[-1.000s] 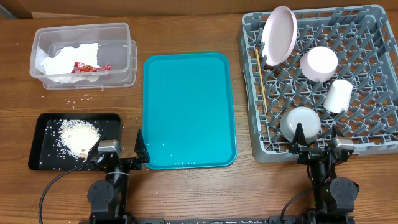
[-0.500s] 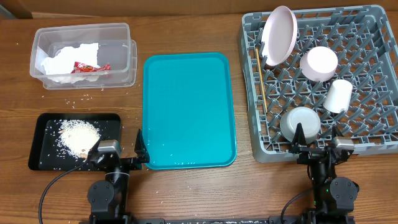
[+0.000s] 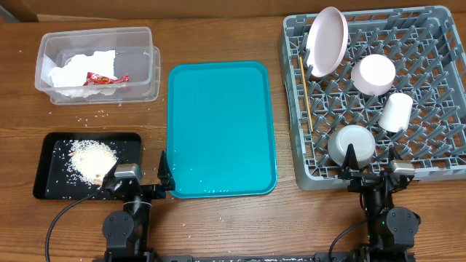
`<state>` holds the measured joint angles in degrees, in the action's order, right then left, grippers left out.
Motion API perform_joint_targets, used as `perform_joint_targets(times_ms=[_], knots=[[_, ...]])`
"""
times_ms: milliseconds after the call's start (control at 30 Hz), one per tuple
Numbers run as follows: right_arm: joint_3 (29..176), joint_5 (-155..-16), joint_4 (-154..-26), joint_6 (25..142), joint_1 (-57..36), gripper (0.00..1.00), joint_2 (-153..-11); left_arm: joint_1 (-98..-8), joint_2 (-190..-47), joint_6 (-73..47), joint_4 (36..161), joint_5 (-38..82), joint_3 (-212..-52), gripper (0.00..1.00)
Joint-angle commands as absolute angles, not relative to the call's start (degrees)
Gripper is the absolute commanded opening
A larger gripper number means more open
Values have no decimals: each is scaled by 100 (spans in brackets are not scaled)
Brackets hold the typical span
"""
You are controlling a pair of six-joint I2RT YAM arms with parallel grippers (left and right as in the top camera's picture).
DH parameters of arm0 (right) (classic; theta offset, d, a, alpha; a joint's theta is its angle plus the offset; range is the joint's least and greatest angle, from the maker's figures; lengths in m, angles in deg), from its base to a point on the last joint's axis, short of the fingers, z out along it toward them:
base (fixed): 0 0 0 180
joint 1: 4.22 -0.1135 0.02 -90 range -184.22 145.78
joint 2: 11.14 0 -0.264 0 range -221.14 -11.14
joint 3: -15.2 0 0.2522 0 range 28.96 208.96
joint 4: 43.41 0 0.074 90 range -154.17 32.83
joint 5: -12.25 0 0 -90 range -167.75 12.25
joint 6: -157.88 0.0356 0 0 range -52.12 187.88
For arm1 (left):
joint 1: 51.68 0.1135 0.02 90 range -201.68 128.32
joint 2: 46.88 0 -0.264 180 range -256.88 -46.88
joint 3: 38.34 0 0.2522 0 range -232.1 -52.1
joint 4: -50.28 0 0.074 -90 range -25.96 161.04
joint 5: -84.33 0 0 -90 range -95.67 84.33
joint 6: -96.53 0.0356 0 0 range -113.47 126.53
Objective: Sort waste into correct bins and load items into the dishwasher
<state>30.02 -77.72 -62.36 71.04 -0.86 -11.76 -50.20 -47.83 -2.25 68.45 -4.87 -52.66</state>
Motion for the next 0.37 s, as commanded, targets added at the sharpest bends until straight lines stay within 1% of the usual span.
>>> perform_joint_targets(times_ms=[0, 333], knots=[[2943, -7744, -6201, 7087, -73, 100, -1130, -5027, -4713, -135, 6847, -563, -5238, 100], [2943, -7744, -6201, 7087, -73, 100, -1130, -5027, -4713, -135, 6847, -563, -5240, 100]])
